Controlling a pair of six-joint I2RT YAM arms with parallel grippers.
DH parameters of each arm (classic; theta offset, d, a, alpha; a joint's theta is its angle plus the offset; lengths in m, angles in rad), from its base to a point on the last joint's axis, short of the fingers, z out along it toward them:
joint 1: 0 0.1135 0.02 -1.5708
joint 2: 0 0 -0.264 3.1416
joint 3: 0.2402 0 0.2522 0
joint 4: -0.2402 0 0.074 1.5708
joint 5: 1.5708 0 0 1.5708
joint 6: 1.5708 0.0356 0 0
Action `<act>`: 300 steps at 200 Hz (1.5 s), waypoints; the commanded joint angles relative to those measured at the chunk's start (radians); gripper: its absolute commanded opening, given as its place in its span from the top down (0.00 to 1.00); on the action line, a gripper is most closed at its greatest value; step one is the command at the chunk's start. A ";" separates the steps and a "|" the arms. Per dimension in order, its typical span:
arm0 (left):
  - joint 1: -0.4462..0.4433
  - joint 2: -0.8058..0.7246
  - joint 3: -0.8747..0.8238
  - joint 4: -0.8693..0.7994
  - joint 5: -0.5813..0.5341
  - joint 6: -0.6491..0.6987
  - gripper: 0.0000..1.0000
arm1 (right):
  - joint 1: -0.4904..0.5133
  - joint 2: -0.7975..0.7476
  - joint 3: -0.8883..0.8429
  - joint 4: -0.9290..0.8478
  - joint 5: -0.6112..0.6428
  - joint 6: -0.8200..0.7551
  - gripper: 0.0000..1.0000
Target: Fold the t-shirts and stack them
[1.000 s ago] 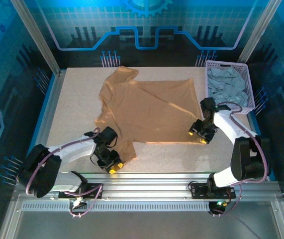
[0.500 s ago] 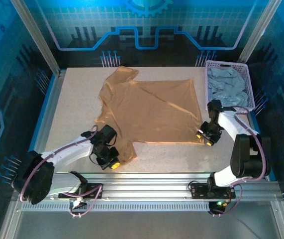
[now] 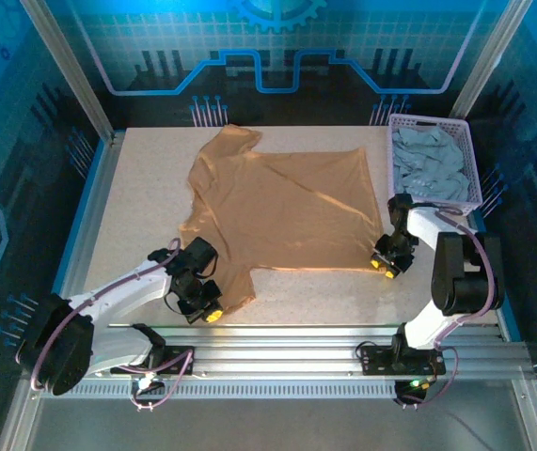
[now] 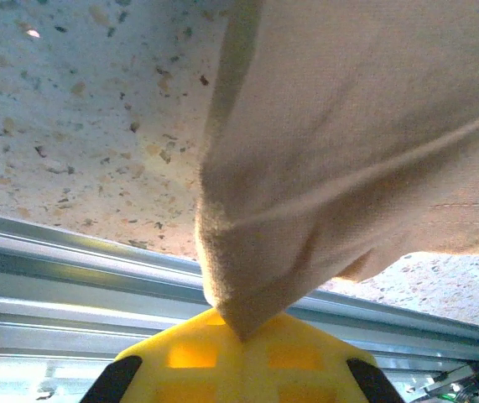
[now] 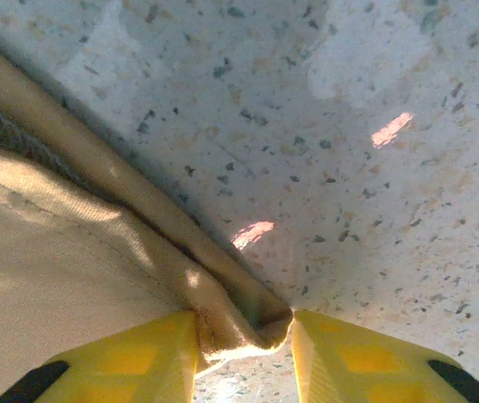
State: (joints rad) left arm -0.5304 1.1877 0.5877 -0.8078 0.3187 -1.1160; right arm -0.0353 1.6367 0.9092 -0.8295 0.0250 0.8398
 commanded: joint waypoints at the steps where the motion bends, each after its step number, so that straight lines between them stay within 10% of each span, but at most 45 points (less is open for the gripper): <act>1: -0.004 -0.024 0.015 -0.044 0.004 0.027 1.00 | -0.011 0.006 -0.020 0.002 -0.004 0.026 0.75; 32: -0.004 -0.057 0.011 -0.051 0.023 0.037 1.00 | 0.002 -0.018 -0.021 -0.003 0.021 0.021 1.00; 126: -0.088 -0.225 0.143 -0.089 -0.020 0.102 1.00 | 0.103 -0.223 -0.039 -0.165 0.078 -0.041 1.00; 300: 0.326 0.669 1.174 -0.051 -0.063 0.490 1.00 | 0.036 0.155 0.463 -0.217 0.074 -0.062 1.00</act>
State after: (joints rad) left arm -0.2188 1.7981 1.6588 -0.7959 0.2577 -0.7029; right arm 0.0124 1.7470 1.3022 -1.0012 0.0719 0.7876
